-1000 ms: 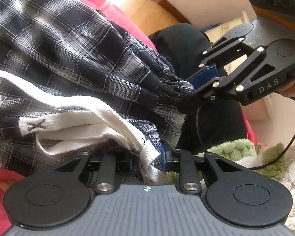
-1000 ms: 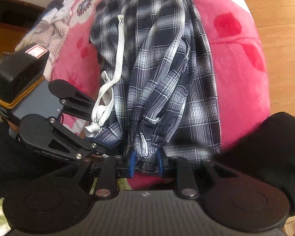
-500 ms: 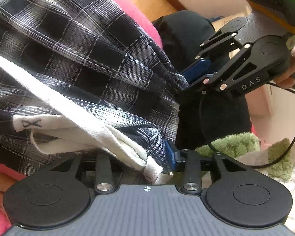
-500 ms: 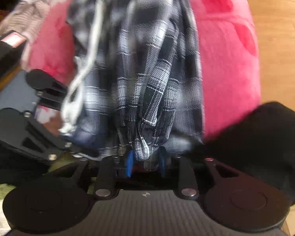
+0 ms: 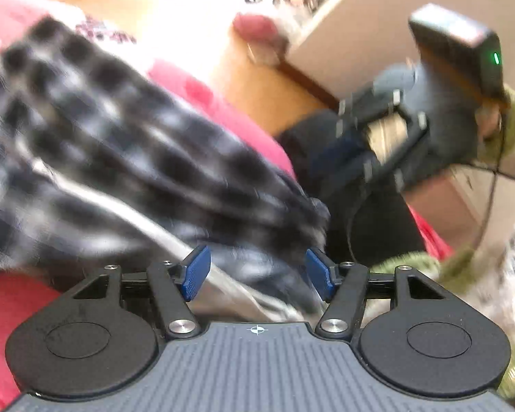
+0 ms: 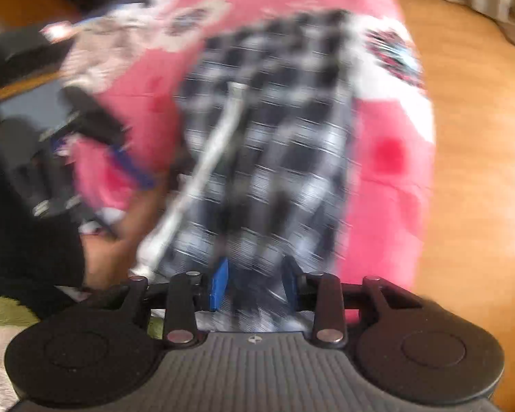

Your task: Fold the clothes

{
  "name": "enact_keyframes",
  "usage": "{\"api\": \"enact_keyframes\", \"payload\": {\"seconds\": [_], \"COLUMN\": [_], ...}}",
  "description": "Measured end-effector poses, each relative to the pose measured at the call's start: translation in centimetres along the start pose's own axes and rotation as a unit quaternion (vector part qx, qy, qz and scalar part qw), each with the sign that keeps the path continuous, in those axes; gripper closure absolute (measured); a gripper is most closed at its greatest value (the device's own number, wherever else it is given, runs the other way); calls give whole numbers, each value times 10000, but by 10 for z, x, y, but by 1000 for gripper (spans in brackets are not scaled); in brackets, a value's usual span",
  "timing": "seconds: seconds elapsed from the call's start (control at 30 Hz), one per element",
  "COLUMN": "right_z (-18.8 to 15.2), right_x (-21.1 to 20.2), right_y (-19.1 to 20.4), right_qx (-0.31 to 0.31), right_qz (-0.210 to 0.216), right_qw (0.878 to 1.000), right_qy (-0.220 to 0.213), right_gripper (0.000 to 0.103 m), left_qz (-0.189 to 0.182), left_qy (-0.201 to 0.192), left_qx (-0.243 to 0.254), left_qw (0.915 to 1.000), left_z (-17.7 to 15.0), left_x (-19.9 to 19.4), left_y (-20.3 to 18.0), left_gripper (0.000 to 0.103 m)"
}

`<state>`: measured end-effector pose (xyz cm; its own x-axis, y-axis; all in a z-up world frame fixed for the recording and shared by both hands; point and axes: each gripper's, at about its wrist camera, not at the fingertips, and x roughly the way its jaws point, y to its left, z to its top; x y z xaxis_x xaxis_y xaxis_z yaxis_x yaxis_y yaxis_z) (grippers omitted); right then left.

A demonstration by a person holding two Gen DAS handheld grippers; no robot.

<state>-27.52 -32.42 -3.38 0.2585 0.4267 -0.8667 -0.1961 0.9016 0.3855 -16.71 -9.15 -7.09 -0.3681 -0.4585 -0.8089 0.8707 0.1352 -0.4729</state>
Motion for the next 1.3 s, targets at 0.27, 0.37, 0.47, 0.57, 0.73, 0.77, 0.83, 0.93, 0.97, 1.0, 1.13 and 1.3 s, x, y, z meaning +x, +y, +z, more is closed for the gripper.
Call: {"api": "enact_keyframes", "payload": {"seconds": [0.27, 0.37, 0.47, 0.57, 0.73, 0.77, 0.83, 0.93, 0.97, 1.0, 1.13, 1.3], "right_z": [-6, 3, 21, 45, 75, 75, 70, 66, 70, 78, 123, 171], "right_x": [77, 67, 40, 16, 32, 43, 70, 98, 94, 88, 64, 98], "right_y": [6, 5, 5, -5, -18, -23, -31, -41, -41, -40, -42, -75], "right_qx": [-518, -551, -602, -367, -310, -352, -460, -641, -681, -709, -669, -208], "right_qz": [-344, -320, -252, -302, -641, -730, -1001, -1364, -1339, -1344, -1308, -1520], "right_qw": [9934, 9940, 9967, 9988, 9943, 9934, 9921, 9886, 9886, 9884, 9842, 9740], "right_qy": [960, 894, 486, -123, -791, -811, -600, -34, -42, -74, -990, -1667], "right_gripper": [68, 68, 67, 67, 67, 67, 67, 66, 66, 66, 66, 66], "left_qz": [262, 313, 206, 140, 123, 114, 153, 63, 1, -60, -170, 35], "left_qy": [1174, 956, 657, 284, -63, -104, 1, -216, -262, -310, -433, -367], "left_qx": [104, 360, 413, 417, 184, 136, 112, 114, 22, -70, -98, 626], "left_qw": [9927, 9943, 9968, 9986, 9997, 9998, 9998, 9997, 9997, 9995, 9989, 9974], "left_z": [-31, -29, -19, -13, -15, -16, -26, -37, -39, -40, -45, -47], "left_x": [82, 67, 36, 13, 32, 39, 59, 61, 60, 59, 58, 61], "left_y": [5, 4, 11, 22, 36, 38, 44, 47, 48, 50, 51, 35], "left_gripper": [45, 44, 43, 42, 42, 42, 42, 36, 35, 35, 25, 7]}}
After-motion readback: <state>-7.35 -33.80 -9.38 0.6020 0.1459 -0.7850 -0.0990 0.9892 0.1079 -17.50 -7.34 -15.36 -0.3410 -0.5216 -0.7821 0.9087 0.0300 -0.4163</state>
